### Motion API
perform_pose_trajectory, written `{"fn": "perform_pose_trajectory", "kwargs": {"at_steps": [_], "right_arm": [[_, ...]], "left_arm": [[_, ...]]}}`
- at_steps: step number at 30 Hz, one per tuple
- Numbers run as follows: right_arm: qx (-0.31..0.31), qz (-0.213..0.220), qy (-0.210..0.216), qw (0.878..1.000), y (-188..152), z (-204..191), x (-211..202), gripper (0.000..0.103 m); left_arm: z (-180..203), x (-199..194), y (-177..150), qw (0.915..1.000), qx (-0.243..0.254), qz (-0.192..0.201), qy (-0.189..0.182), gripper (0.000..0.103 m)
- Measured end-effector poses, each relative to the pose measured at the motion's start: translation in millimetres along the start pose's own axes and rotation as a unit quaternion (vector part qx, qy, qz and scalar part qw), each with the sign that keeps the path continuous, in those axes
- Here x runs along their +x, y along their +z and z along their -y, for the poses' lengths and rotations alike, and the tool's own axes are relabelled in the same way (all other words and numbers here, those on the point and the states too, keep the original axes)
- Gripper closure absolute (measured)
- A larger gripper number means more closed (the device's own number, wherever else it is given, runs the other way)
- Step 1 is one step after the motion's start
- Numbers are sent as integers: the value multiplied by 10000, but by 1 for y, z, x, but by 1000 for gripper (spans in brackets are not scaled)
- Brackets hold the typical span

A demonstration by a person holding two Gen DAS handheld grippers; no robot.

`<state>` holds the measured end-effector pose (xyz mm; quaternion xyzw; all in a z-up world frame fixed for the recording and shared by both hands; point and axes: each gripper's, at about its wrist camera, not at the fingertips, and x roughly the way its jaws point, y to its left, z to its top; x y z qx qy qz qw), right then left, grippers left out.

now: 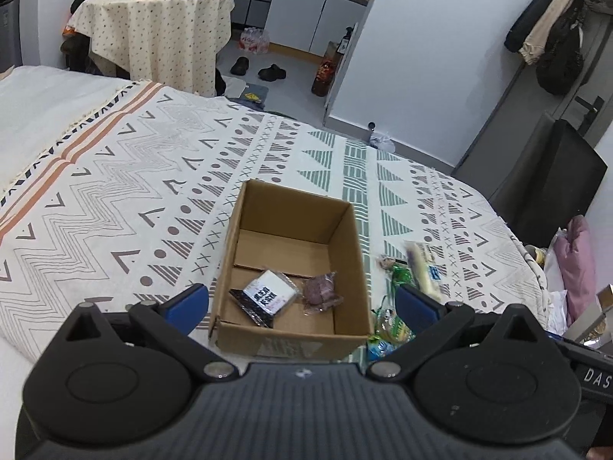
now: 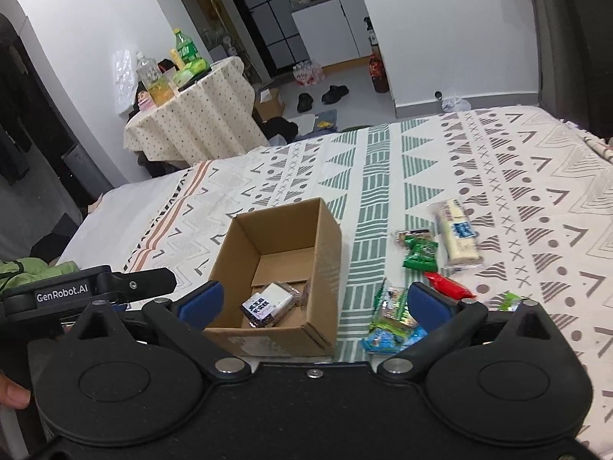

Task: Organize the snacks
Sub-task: 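Move both tools from the box back to the snack pile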

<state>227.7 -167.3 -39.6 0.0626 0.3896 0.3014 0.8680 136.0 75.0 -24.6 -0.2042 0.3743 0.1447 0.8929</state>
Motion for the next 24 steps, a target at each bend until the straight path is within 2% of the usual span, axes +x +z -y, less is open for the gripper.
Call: {"fn": "perform_pose_trajectory", "kwargs": {"at_steps": [14,24], "right_arm": [[-7,389,-96,9992,-20,35,-57,0],[79,431,-214,9988,-40,67,-80,0]], "left_arm": [[35,-31,-27,9997,175,193,3,0],[61,-40,-50,9990,405,204,-41,0]]}}
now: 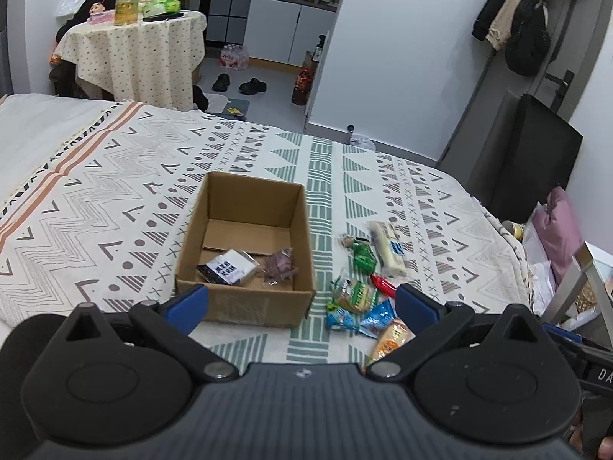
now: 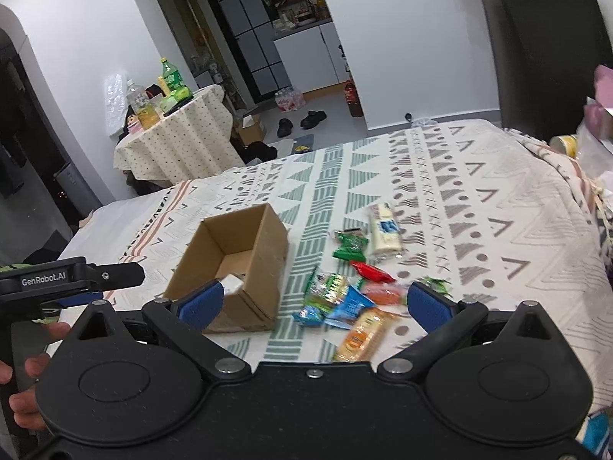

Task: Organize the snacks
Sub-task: 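Move both tools from the box back to the snack pile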

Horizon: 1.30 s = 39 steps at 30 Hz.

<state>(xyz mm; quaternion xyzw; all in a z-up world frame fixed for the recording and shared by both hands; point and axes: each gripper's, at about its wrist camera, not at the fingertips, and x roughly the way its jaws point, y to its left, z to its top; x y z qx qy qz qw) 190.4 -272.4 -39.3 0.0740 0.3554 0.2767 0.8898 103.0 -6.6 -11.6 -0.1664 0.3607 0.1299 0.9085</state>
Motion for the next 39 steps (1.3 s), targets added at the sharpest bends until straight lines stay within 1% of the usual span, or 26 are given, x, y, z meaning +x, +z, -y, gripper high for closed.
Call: {"fn": "perform_pose_trajectory", "kwargs": {"at_steps": [7,12,14,15,17,19,20,23,24,28,32,35,37,39], "right_arm": [[55,-34,-63,10000,-14,21,-4,0],[115,-72,-55,9999,-20,37,1,2],[177,-74,-2,9998,-21,45,5,5],[226,-66,20,9997,-22,49,7,9],[386,-61,38,9992,-26,59,14,12],[608,-124,49,9981,-30,69,22,20],[685,-148,80,9975,-30,73,25,21],[791,-89,97,9968,-31,84,32,22],[830,-112,77,9965,-31,87,36,24],[856,-233,118,9960,-31,97,50,31],[818,-379,91,9959,-28,104,65,32],[823,-507,80,9953,-26,110,77,36],[850,-572,66,9947,-24,115,85,38],[895,-598,81,9942,-20,120,92,39]], "left_arm": [[20,6,-15,10000,39,15,-47,0],[32,17,-26,9999,31,-37,-99,1],[37,24,-30,9999,57,-87,-130,2],[40,28,-33,9998,74,-109,-130,3],[45,36,-37,9997,108,-148,-140,3],[50,44,-41,9996,138,-191,-150,3],[53,48,-43,9996,153,-202,-151,3],[59,63,-49,9994,133,-283,-145,9],[61,68,-51,9993,115,-316,-161,11],[70,87,-59,9991,115,-375,-175,16],[78,105,-65,9988,89,-463,-163,21],[84,121,-69,9982,112,-581,-140,23],[88,132,-71,9977,115,-662,-129,27],[90,142,-74,9971,88,-744,-104,33]]}}
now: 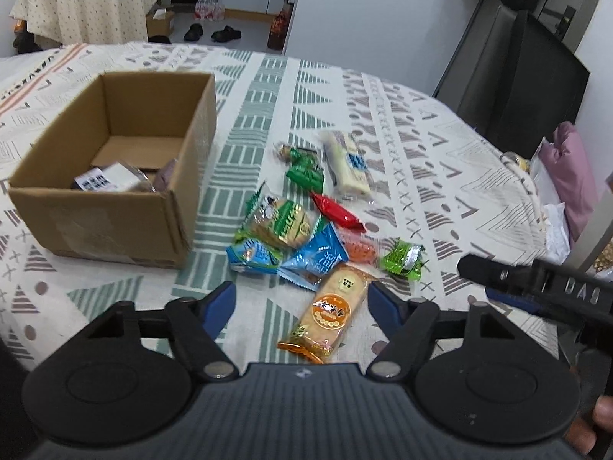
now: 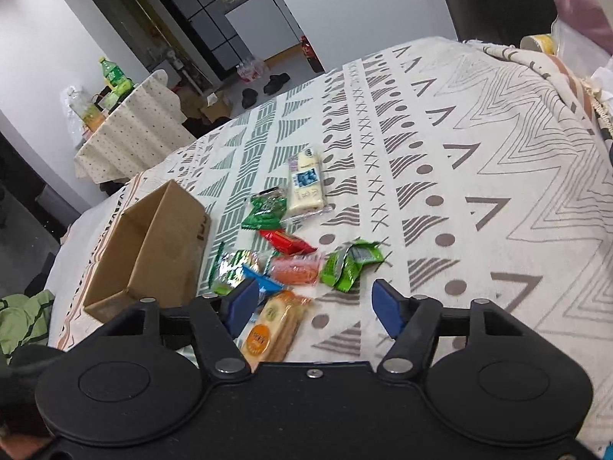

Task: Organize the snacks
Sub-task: 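Move both tools from the box back to the snack pile, then grasp orange-labelled biscuit packet with left tool while right tool grasps green candy packet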

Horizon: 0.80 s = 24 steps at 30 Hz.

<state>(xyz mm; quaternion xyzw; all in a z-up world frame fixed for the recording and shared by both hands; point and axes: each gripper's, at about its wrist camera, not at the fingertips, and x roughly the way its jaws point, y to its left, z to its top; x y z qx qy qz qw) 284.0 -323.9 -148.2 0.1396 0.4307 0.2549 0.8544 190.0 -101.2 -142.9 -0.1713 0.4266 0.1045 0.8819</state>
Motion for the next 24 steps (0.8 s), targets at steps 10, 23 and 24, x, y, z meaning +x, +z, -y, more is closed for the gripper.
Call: {"fn": "perform_pose_trajectory", "kwargs": {"at_steps": [10,23,24], "right_arm": [[-99,-320,-7,9994,13,13,37,52],[12,-692,-95,9976,17,23,71,56],[29,-719,-91,9974,17,24,73,56]], "left_arm": [[9,47,-1,9992,-86,-389,-95,39],[18,92,-5,9958,-89,-905,48,57],[17,92,-4,9954,-137,-947,37,64]]}}
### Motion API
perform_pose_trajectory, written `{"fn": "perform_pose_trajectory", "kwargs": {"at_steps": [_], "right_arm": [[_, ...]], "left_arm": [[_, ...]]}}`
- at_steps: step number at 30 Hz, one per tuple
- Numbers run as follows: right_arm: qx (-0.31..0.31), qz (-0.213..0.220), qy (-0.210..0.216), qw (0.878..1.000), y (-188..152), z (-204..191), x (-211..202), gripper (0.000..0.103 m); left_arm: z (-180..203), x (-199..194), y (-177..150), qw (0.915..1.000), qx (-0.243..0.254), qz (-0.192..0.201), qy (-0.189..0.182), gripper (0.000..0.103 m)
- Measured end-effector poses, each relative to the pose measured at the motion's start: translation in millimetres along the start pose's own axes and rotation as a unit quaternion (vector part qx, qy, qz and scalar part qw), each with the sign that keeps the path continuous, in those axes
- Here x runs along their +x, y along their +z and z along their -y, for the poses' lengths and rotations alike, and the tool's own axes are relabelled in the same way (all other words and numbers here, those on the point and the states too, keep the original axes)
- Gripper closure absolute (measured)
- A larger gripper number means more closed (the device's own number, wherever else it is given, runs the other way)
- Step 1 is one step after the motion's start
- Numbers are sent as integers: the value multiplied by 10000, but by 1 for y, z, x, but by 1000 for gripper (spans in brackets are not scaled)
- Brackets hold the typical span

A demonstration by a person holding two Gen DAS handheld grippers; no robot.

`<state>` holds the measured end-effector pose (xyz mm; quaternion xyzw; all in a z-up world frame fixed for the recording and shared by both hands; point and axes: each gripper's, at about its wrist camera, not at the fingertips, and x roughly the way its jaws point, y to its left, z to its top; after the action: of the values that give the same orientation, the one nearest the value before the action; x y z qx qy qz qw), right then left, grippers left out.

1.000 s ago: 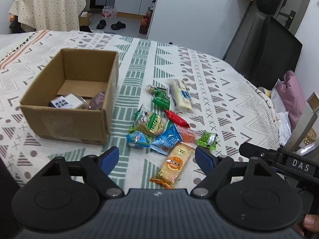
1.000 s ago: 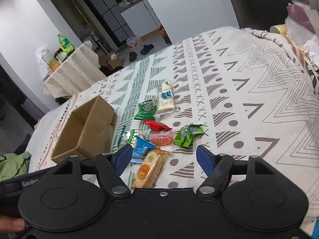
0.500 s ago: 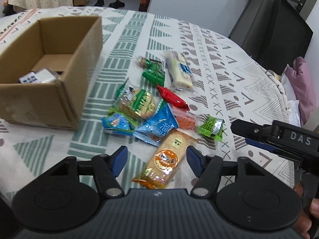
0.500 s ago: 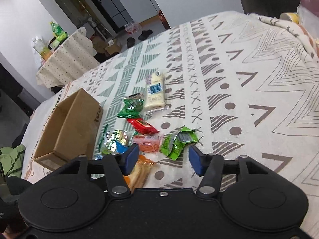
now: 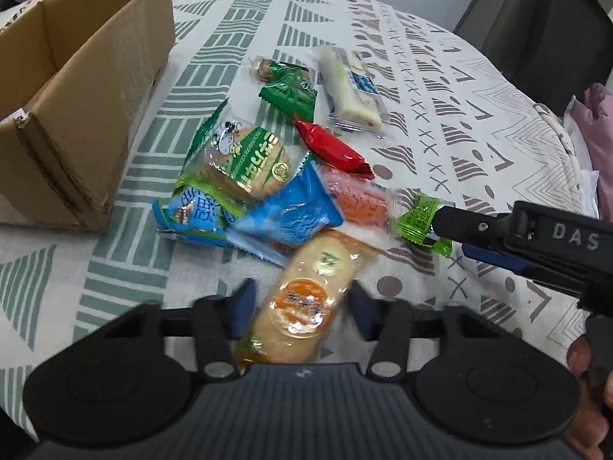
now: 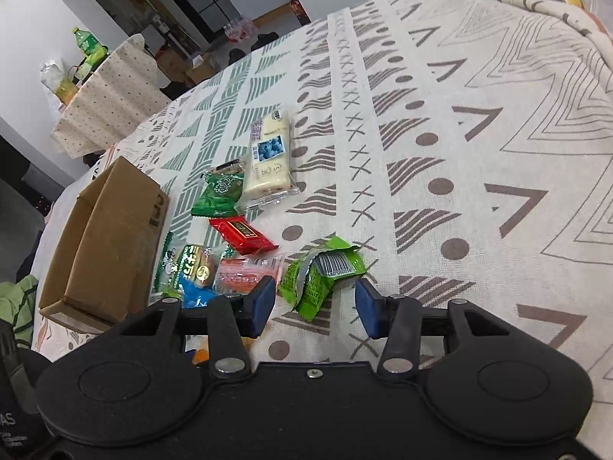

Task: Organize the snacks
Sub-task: 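Grasp orange-labelled biscuit packet with left tool while right tool grasps green candy packet, then carry biscuit packet with left tool over the box while right tool carries green packet there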

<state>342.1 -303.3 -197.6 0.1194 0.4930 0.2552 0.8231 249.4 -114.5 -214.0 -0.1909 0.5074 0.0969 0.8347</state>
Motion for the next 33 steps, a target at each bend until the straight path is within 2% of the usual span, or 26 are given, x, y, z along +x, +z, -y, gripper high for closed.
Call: {"fn": "perform_pose_trajectory", "kwargs": {"at_steps": [2,9,11,12,16,33], "right_arm": [[5,-38,2,10000,1,0,5,56],[28,-56,-142,9999,6,1,18,56],[-29,-45,-191,9998,7,-1,20,60],[-70,-56,-199,9998,7,-2,21,73],[-40,-143,-99,9998,4,-1,17,76],[-225,372,-62,9990,-7,-38,-31,76]], "left_arm": [[-1,0,2,10000,-66,-49,-20,69],[-7,-6,0,9996,-211,-76,-150,69],[-9,-8,-1,9995,-253,-67,-169,69],[-9,-10,-1,9995,-259,-56,-178,69],[-10,-22,0,9994,-246,59,-248,69],[-39,-85,1,9967,-369,595,-412,69]]}}
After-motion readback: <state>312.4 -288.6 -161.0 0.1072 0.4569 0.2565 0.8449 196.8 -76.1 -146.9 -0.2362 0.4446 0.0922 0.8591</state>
